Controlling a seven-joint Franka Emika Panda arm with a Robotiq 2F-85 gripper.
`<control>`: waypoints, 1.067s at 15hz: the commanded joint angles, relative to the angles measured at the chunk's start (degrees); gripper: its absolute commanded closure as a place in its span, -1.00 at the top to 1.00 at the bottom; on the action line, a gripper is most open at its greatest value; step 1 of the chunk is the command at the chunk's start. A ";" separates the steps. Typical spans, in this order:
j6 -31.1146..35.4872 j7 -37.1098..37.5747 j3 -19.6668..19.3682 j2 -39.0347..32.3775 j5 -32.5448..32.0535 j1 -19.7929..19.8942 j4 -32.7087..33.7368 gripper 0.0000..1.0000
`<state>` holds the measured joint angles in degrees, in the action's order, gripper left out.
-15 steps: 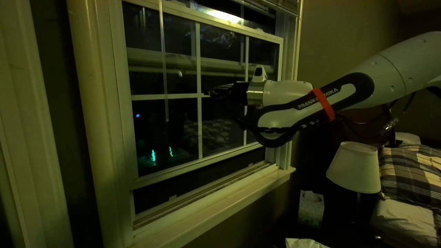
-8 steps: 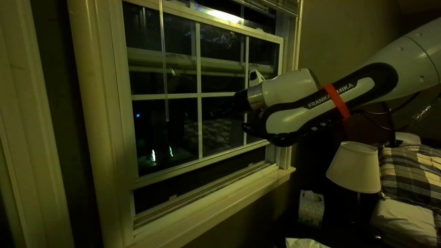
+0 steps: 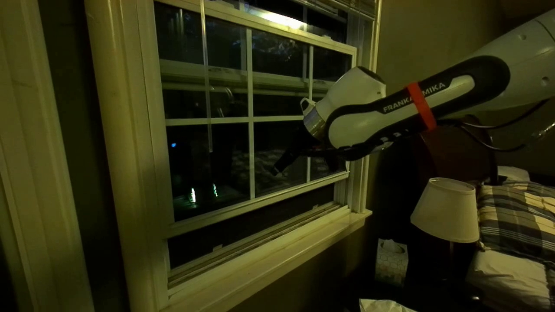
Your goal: Slide the right window up
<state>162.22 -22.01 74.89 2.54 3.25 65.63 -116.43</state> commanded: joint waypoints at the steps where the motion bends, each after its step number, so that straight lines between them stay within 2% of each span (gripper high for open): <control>1: -15.83 -3.40 -6.25 7.98 11.09 -2.46 2.77 1.00; 4: -29.69 -4.41 -15.98 15.16 22.34 -6.70 4.34 1.00; 6: -35.85 -3.86 -23.48 21.50 28.20 -9.41 2.81 1.00; 9: -37.32 -3.48 -33.53 31.46 31.80 -13.12 -2.24 1.00; 13: -41.06 -8.34 -45.11 42.97 31.56 -18.47 -9.26 1.00; 14: -40.48 -7.87 -52.08 42.42 28.41 -27.29 -11.44 1.00; 15: -35.67 -0.16 -50.32 34.01 20.34 -29.76 -6.32 1.00; 16: -36.02 -0.58 -53.91 36.36 20.11 -33.31 -8.26 1.00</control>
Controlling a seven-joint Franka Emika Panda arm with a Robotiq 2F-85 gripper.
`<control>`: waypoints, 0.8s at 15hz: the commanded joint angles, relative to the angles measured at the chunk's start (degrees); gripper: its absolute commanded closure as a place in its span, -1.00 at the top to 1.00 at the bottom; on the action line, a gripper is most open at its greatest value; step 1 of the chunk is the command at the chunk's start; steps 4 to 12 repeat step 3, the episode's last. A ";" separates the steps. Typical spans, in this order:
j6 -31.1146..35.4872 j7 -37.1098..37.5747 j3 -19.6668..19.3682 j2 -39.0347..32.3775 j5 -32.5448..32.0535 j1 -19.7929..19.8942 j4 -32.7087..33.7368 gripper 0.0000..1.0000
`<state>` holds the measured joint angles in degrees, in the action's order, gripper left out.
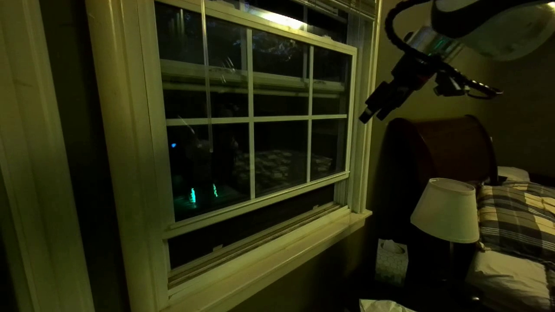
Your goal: Slide the right window up
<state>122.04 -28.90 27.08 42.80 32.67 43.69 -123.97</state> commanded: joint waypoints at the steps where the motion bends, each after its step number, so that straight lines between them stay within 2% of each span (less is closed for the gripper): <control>1: 4.06 6.20 -8.54 -2.54 -9.62 -14.09 -2.06 1.00; 3: 4.06 5.98 -10.69 -1.29 -9.69 -16.58 -3.55 1.00; 12: 4.06 5.98 -10.69 -1.29 -9.69 -16.58 -3.55 1.00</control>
